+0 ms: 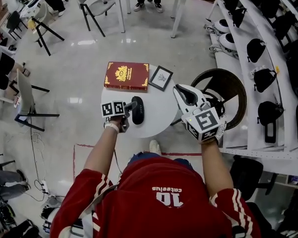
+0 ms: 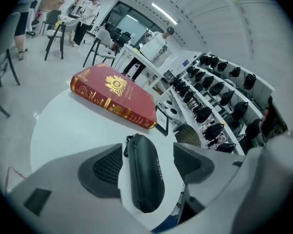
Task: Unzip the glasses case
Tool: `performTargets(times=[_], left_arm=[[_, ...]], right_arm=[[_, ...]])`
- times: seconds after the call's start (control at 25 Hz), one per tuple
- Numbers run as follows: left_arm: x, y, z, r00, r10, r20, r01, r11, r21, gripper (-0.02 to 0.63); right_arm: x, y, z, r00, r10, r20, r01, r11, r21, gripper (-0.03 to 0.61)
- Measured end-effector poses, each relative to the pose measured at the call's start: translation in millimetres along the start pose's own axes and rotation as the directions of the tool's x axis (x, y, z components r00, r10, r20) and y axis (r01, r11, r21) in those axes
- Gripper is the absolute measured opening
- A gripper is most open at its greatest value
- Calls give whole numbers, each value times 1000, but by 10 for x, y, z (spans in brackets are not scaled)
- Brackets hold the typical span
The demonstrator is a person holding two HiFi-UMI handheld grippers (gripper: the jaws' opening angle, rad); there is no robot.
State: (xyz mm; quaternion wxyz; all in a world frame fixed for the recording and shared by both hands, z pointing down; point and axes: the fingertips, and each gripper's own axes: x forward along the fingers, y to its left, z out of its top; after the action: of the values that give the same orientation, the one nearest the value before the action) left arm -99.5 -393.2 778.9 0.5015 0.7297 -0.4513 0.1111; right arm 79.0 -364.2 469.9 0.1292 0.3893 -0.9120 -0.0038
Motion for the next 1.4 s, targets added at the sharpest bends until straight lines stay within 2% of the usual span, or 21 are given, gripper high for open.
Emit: performTargets(times=[0.44,0.6,0.68,0.8,1.04,1.24,1.4], left_arm=[[-680,-588,545,984,-56,167,28,986,167,313],[-993,-817,717,966,-86,243,29,974,227,251],[-1157,-981,775,956,-115,271,43,965,258,233],[-1424,-1209,855,935,-144,326,37,949,312,165],[-1945,-1552,966,890,-177,420,-24,901,432,78],[-2295,-1711,1005,855,-208,475,-31,894,447,40],[-2579,-1789,1044,829,-195,525,-120,854,507,9]], right_arm=[[107,252,78,1000,0,12,0,998,66,20],[129,348,136,1000,-2,20,0,996,91,20],[129,398,165,1000,-8,20,6,995,104,20],[128,491,234,999,-19,28,15,993,114,20],[120,703,379,998,-36,55,28,990,142,20],[68,863,486,996,-56,73,44,987,153,20],[22,993,576,993,-80,92,64,984,166,20]])
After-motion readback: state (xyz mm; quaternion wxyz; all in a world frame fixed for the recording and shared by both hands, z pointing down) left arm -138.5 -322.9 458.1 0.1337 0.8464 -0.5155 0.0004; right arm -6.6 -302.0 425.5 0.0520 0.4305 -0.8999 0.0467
